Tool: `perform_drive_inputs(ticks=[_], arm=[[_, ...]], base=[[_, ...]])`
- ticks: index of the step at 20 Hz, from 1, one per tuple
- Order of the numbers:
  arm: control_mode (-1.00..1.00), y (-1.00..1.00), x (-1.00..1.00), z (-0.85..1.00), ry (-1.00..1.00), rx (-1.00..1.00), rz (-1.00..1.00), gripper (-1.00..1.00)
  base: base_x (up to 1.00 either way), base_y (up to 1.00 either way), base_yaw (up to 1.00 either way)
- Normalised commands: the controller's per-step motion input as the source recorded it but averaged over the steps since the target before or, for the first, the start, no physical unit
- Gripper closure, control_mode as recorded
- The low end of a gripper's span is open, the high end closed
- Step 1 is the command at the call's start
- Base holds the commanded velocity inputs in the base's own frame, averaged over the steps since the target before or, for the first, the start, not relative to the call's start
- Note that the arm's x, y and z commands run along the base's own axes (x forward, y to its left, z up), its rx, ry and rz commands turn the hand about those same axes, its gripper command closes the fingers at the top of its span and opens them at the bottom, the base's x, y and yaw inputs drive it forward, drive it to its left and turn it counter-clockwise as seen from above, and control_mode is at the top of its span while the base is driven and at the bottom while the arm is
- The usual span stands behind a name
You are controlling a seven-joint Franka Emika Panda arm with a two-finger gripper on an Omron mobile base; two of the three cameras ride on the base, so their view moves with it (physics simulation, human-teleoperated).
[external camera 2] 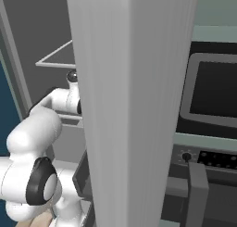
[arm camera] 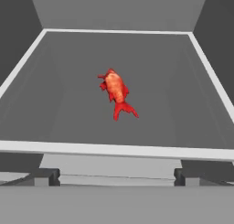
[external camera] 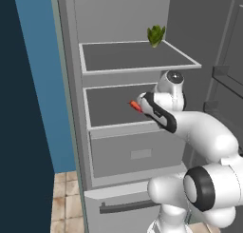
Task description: Take the fish out of the fridge, briefly rinse it in the sink, and place it on the tray next to the sink.
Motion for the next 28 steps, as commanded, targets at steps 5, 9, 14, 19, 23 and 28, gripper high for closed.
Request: perform_drive_inputs(ticks=[5,9,14,19,23,28], arm=[[-1.00,0.00,0.16,-0.02,0.03,0.00,0.00,-1.00],[-1.00,0.00,0.00,-0.37,0.06,-0.01,0.00,-1.00],[-1.00,0.00,0.00,-0.41,0.08,0.00,0.00,-1.00],[-1.00,0.00,0.05,-0.22,0.08,0.00,0.00,-1.00],[-1.00,0.00,0.27,-0.04,0.04,0.00,0.00,-1.00],[-1.00,0.00,0.45,-0.05,0.02,0.00,0.00,-1.00]], base=[[0.00,0.00,0.00],[0.00,0.00,0.00],[0.00,0.00,0.00],[0.00,0.00,0.00],[0.00,0.00,0.00],[0.00,0.00,0.00]])
